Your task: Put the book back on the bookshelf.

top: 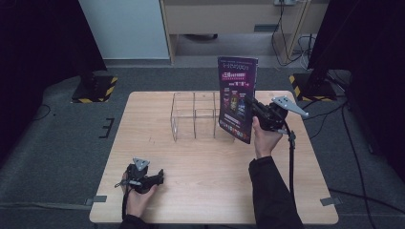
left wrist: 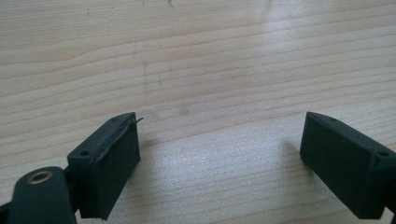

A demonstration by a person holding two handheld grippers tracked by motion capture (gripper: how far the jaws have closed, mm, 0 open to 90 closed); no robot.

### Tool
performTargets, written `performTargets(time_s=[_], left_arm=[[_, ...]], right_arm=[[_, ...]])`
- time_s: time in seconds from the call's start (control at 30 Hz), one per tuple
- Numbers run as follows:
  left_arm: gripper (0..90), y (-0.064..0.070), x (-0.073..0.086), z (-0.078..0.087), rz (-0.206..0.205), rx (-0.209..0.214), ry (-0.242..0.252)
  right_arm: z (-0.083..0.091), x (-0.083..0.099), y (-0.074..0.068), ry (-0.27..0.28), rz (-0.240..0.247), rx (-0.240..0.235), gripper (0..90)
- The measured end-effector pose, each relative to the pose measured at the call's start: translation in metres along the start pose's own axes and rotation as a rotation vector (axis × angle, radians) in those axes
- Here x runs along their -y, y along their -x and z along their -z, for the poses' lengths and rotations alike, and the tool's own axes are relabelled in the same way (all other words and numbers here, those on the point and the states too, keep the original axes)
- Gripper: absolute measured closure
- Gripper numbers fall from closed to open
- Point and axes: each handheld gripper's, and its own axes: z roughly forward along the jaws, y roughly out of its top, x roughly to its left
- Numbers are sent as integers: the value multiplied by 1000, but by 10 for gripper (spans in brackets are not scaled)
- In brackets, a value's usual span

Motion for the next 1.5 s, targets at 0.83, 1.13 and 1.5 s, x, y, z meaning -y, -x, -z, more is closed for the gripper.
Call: performTargets(time_s=[0.83,1.13,1.5], left_arm=[[110,0,0,0,0,0,0],[110,0,0,0,0,0,0],[110,0,0,0,0,0,0]], right_arm=[[-21,31,0,-23,20,39,845],[-24,44,-1,-12,29,46,844],[-23,54,-2,7,37,53,844]])
